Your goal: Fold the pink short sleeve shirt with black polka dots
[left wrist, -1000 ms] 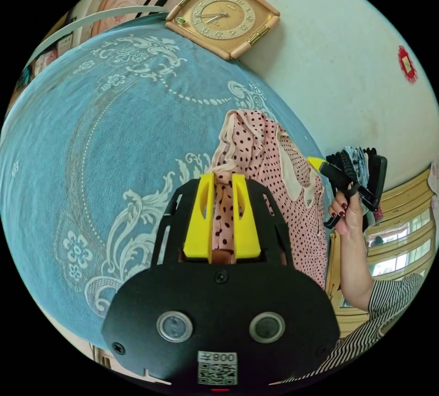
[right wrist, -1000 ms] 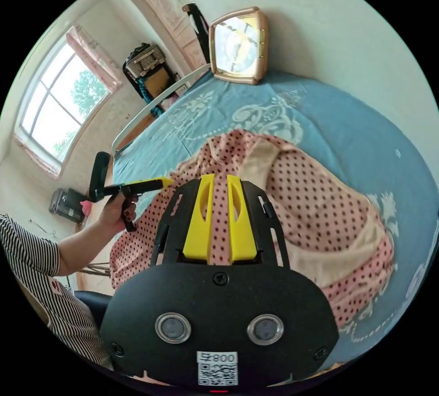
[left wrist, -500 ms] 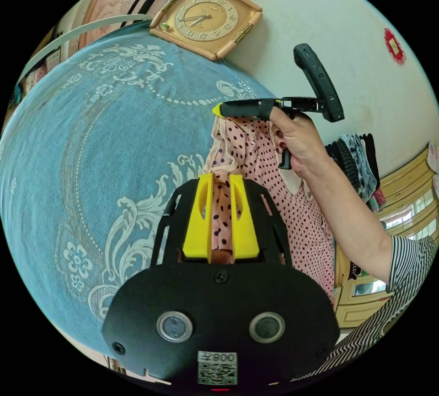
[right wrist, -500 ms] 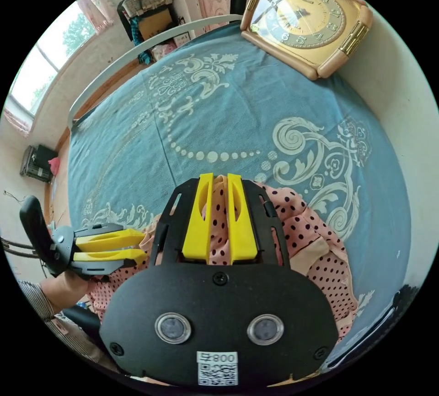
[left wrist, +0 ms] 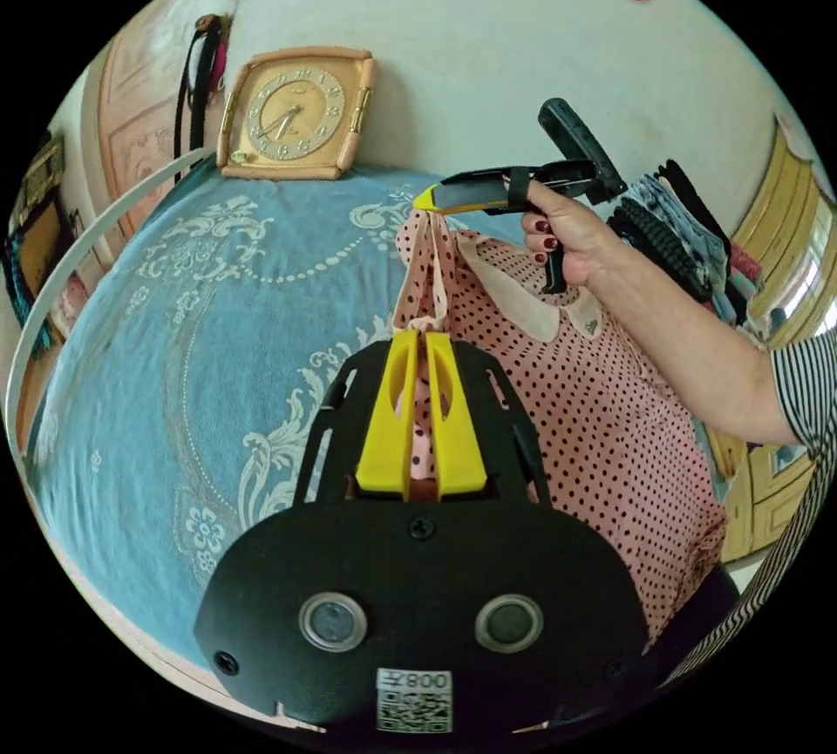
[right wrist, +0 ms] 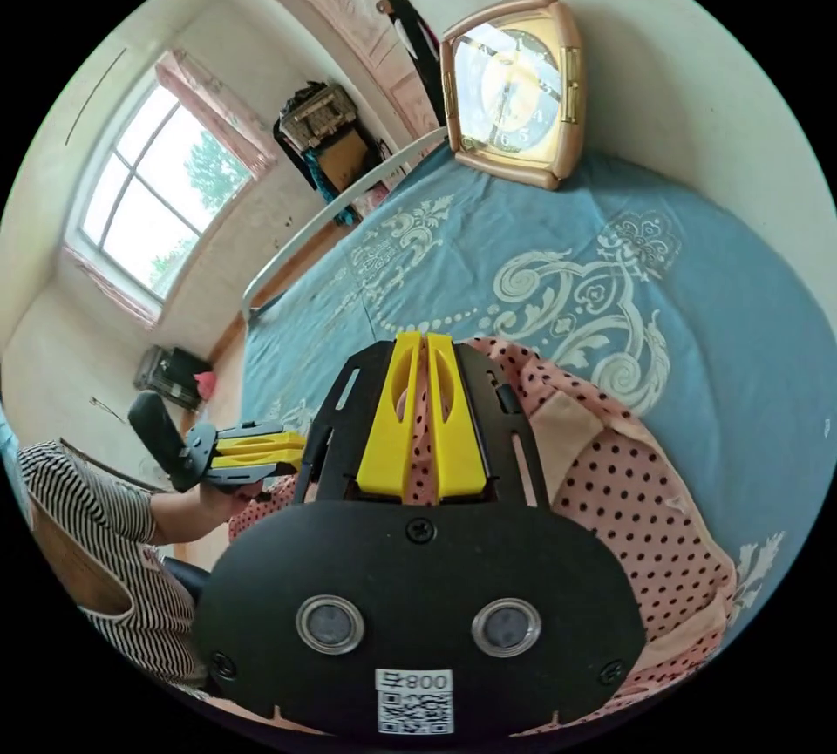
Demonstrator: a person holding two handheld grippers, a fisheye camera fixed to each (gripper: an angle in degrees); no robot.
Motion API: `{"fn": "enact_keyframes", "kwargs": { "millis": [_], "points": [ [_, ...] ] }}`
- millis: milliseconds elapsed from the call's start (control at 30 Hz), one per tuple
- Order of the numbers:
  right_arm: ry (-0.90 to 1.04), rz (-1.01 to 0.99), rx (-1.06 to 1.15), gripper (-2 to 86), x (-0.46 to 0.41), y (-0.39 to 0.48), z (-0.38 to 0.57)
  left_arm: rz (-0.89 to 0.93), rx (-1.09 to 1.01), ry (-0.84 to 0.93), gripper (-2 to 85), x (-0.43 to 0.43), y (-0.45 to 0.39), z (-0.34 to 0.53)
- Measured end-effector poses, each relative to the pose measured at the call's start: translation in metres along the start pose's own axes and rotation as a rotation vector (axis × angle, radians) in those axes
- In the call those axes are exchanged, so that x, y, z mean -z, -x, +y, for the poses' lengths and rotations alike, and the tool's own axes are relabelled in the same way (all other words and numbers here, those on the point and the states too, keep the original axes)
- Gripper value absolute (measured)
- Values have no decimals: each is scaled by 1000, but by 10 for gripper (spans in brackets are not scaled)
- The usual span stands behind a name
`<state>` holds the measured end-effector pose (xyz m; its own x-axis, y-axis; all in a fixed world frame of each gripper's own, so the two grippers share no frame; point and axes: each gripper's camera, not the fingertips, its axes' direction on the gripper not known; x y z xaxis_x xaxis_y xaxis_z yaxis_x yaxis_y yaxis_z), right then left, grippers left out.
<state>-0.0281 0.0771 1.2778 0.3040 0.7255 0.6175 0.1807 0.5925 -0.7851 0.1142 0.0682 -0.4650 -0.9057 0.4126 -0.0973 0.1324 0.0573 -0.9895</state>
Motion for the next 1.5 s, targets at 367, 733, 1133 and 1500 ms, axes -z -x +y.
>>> {"fn": "enact_keyframes", "kwargs": {
  "millis": [367,733,1133,1500],
  "points": [
    [79,18,-166,7,31,-41,72,-102,-346,137,25,-4,-96,12],
    [45,206,-5,2,25,32,101,7,-299,44,16,32,-116,22],
    [124,190,-43,1,-10,42,145,-62,-215,189,2,16,-114,35],
    [111,65,-155,1,0,42,235,-37,-202,265,2,23,-105,66]
  ]
}}
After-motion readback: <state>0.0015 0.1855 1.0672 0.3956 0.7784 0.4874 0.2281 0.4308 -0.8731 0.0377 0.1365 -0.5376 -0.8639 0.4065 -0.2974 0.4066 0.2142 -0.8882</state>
